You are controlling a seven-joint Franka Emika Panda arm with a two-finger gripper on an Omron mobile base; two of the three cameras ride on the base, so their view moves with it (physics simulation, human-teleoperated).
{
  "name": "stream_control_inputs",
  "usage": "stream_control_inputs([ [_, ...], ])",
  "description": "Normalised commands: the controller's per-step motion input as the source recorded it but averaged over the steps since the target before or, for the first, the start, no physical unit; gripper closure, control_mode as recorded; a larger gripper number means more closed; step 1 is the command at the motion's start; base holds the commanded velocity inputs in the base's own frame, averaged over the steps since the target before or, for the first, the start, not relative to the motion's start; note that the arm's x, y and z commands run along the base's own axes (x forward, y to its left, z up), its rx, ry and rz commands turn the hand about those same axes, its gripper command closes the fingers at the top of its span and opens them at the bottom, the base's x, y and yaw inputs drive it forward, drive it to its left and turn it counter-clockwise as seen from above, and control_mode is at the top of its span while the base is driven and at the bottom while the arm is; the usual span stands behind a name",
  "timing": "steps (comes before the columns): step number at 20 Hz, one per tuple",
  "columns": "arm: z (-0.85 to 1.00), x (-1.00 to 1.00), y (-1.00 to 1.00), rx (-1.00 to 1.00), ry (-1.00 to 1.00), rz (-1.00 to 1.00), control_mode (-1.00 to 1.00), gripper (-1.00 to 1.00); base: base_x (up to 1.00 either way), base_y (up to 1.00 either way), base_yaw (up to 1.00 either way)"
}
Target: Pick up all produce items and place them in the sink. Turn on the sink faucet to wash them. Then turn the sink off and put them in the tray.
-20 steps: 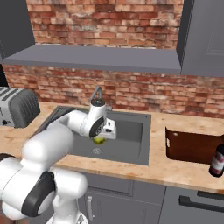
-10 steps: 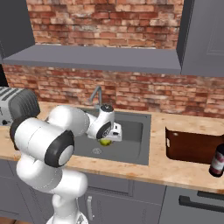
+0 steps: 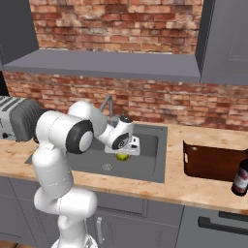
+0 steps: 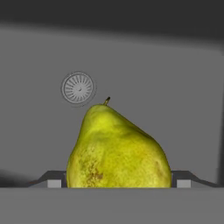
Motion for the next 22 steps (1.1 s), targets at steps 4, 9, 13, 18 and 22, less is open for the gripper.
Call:
stream_control_inputs([
  [4,-0.39,0.26,-0.09,0.0,0.03,0.04,-1.0,1.0,0.0,0.0,0.0],
  [9,-0.4,0.18,-0.04,0.0,0.02,0.03,-1.0,1.0,0.0,0.0,0.0],
  [13,-0.39,0.17,-0.02,0.0,0.04,0.02,-1.0,1.0,0.0,0.0,0.0],
  [18,-0.38,0.19,0.0,0.0,0.03,0.02,-1.0,1.0,0.0,0.0,0.0],
  [22,-0.37,0.24,-0.01,0.0,0.04,0.01,-1.0,1.0,0.0,0.0,0.0],
])
